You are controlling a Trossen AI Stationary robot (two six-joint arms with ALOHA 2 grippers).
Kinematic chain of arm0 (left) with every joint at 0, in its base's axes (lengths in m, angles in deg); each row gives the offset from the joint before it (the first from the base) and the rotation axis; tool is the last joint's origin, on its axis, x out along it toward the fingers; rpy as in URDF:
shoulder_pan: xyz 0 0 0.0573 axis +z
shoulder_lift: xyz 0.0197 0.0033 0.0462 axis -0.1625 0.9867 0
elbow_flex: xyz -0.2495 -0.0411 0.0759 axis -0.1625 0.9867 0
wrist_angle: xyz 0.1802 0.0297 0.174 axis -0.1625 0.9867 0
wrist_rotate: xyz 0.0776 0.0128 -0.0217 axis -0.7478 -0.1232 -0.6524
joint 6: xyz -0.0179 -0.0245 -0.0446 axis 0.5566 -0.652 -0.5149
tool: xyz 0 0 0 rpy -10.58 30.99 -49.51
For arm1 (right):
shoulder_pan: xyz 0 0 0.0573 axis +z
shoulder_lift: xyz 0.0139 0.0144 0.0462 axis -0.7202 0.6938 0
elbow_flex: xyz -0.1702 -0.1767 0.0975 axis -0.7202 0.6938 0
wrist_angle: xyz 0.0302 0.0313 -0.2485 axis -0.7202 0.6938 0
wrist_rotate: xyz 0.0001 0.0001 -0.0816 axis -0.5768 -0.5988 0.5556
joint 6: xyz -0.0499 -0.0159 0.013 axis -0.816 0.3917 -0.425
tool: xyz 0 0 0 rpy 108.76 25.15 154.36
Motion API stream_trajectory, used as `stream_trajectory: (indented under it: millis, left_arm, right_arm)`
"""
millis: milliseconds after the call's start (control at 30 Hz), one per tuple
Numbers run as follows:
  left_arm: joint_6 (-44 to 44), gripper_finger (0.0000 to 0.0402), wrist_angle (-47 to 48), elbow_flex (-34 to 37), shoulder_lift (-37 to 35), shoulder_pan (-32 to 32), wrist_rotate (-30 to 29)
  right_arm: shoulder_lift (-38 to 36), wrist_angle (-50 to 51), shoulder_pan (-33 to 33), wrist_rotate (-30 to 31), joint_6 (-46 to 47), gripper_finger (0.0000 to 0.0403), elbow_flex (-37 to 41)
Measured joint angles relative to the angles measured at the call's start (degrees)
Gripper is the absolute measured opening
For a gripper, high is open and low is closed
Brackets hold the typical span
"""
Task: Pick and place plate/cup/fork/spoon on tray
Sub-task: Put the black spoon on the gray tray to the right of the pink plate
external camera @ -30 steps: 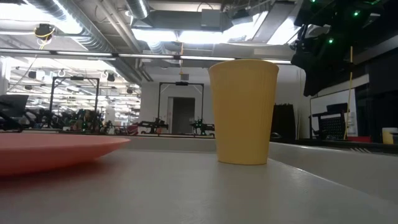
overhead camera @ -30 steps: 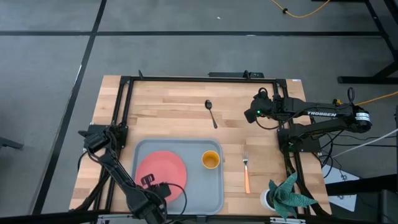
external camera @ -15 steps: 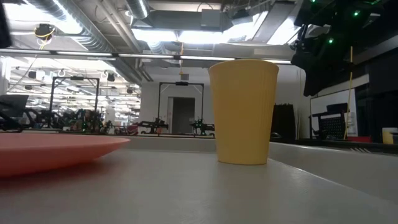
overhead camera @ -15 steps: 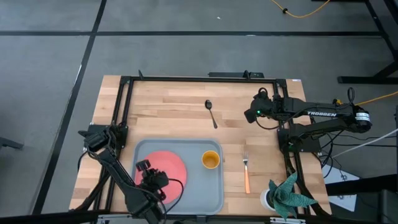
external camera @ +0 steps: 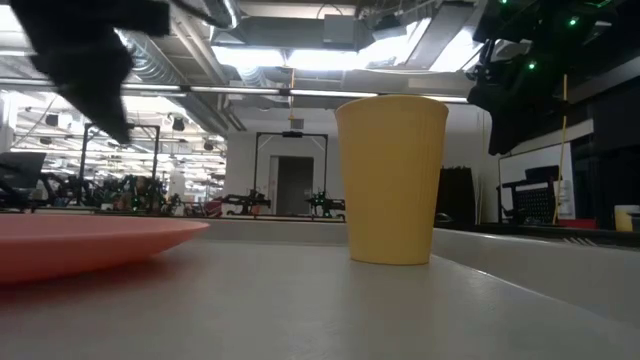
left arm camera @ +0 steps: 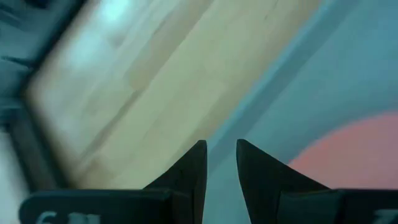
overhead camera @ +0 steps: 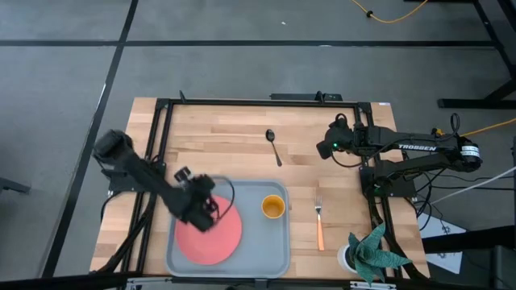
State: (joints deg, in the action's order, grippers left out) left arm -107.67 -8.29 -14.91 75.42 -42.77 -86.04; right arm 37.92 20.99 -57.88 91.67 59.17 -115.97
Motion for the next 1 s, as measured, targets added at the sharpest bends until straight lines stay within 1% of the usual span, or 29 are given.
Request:
stream_trajectory:
  millis: [67, 133, 233, 300, 333, 400, 533, 633, 700, 833, 933, 1000]
  left_arm:
    - [3.9, 0.008, -9.2, 5.3, -5.3, 3.9, -0.3]
    - [9.9, 0.008, -18.2, 10.4, -9.5, 8.2, 1.8]
    - [18.0, 0.008, -30.7, 16.6, -14.3, 14.9, 10.6]
    - [22.3, 0.008, -37.2, 19.9, -16.4, 18.9, 15.5]
    - [24.4, 0.008, -39.2, 21.2, -17.3, 20.8, 16.9]
    - [27.7, 0.008, -40.2, 22.3, -18.5, 23.8, 18.4]
    - [32.8, 0.008, -37.7, 22.4, -22.8, 28.4, 17.9]
    - [39.0, 0.008, -36.5, 22.4, -27.3, 27.8, 17.5]
    - [42.4, 0.008, -35.7, 22.8, -30.9, 26.0, 14.3]
    - [42.4, 0.008, -35.9, 27.5, -40.0, 21.4, 7.1]
    - [39.7, 0.008, -38.6, 33.8, -47.4, 18.2, 4.6]
    - [39.2, 0.008, -43.2, 38.2, -52.6, 16.4, 3.6]
  right_arm:
    - [0.0, 0.0, 0.0, 0.0, 0.2, 0.0121, 0.0]
    - [0.0, -0.1, 0.0, 0.0, 0.5, 0.0121, 0.0]
    - [0.0, -0.6, 0.0, -0.1, 1.8, 0.0121, 0.0]
    - [0.0, -1.0, 0.0, -0.1, 1.8, 0.0121, 0.0]
    - [0.0, -1.3, 0.0, -0.1, 1.7, 0.0121, 0.0]
    - [0.0, -1.6, 0.0, -0.2, 1.7, 0.0121, 0.0]
    - [0.0, -1.6, 0.0, -1.7, 1.6, 0.0121, 0.0]
    - [0.0, -1.6, 0.0, -2.1, 1.6, 0.0121, 0.0]
    - [0.0, -1.6, 0.0, -2.1, 1.6, 0.0121, 0.0]
    - [0.0, -1.6, 0.0, -2.1, 2.2, 0.0121, 0.0]
    - [0.0, -1.7, 0.0, -2.1, 3.2, 0.0121, 0.0]
    - [0.0, -1.7, 0.0, -2.1, 3.2, 0.0121, 0.0]
